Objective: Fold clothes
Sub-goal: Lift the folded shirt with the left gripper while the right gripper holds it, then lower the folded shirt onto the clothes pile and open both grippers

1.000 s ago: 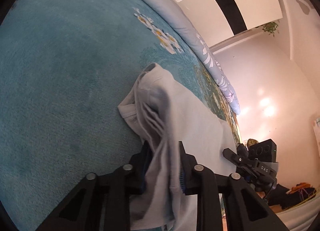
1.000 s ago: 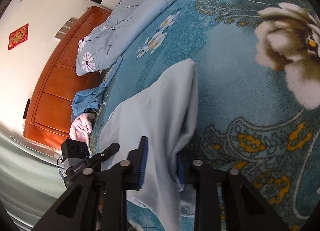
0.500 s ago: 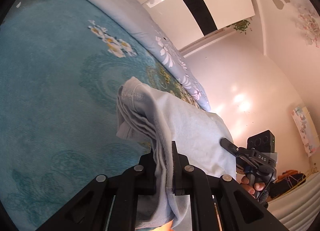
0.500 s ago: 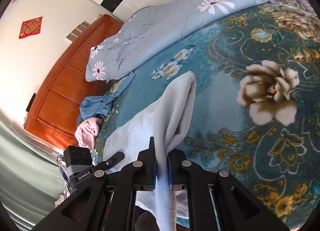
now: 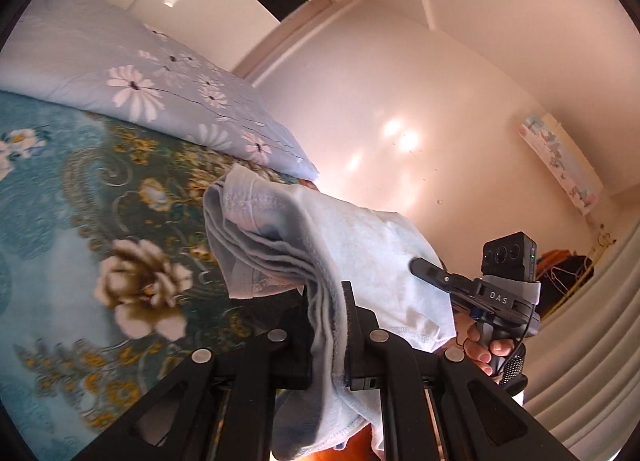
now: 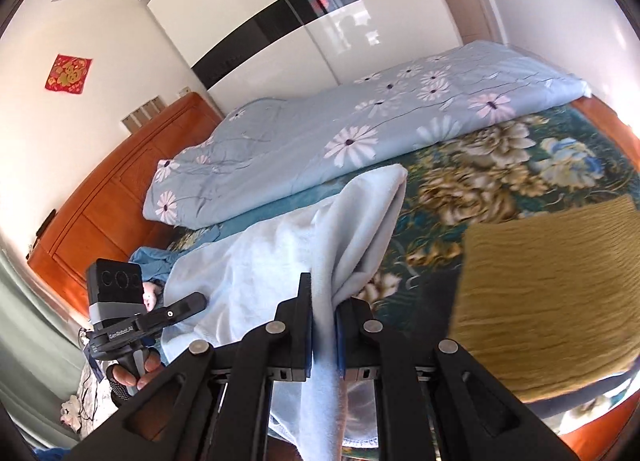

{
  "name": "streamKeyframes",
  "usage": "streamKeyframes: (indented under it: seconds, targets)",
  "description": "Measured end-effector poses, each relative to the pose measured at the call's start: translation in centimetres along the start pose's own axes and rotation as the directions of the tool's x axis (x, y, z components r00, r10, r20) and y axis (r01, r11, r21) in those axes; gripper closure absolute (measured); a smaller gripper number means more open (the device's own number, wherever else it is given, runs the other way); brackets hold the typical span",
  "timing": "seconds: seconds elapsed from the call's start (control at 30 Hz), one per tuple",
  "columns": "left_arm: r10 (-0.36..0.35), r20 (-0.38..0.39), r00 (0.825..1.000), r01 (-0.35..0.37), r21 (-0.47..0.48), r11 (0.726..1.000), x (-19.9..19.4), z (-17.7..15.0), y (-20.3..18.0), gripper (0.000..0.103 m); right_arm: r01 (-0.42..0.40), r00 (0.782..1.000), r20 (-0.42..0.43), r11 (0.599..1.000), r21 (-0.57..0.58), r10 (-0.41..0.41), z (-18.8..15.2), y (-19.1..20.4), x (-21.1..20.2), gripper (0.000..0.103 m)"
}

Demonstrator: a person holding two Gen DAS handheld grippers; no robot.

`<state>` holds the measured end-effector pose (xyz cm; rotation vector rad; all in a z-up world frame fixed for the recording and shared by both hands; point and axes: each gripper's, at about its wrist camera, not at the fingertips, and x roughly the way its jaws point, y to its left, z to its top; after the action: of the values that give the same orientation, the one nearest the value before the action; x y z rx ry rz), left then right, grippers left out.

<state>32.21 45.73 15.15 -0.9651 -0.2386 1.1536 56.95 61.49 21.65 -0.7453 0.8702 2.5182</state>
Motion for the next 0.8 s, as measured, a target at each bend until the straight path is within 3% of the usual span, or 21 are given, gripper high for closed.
streamKeyframes:
  seconds: [0.2, 0.4, 0.5, 0.67, 0.8]
  targets:
    - [-0.026, -0.109, 0.994, 0.035, 0.087, 0.996, 10.1, 0.9, -5.7, 0.092, 0.133, 0.991, 0.015, 0.990, 0.040, -0.134, 3.1, -8.2, -5.0, 0.094]
    - [-0.031, -0.163, 0.986, 0.057, 0.156, 0.986, 17.2, -0.3, -8.3, 0.092, 0.210, 0.977, -0.005, 0.970, 0.122, -0.211, 4.1, -16.2, -6.7, 0.094]
    - [0.018, -0.208, 0.978, 0.020, 0.180, 0.983, 19.9, -1.3, -6.8, 0.092, 0.221, 0.975, -0.020, 0.963, 0.152, -0.221, 2.9, -19.8, -6.0, 0.094]
    - [0.059, -0.341, 0.938, -0.008, 0.147, 0.989, 22.9, -4.8, -2.7, 0.088, 0.256, 0.966, -0.103, 0.928, 0.270, -0.237, -1.1, -25.5, -3.6, 0.093]
    - [0.042, -0.334, 0.942, 0.003, 0.133, 0.991, 22.2, -5.3, -2.4, 0.087, 0.183, 0.983, -0.040, 0.924, 0.336, -0.180, -2.2, -26.9, -4.3, 0.092]
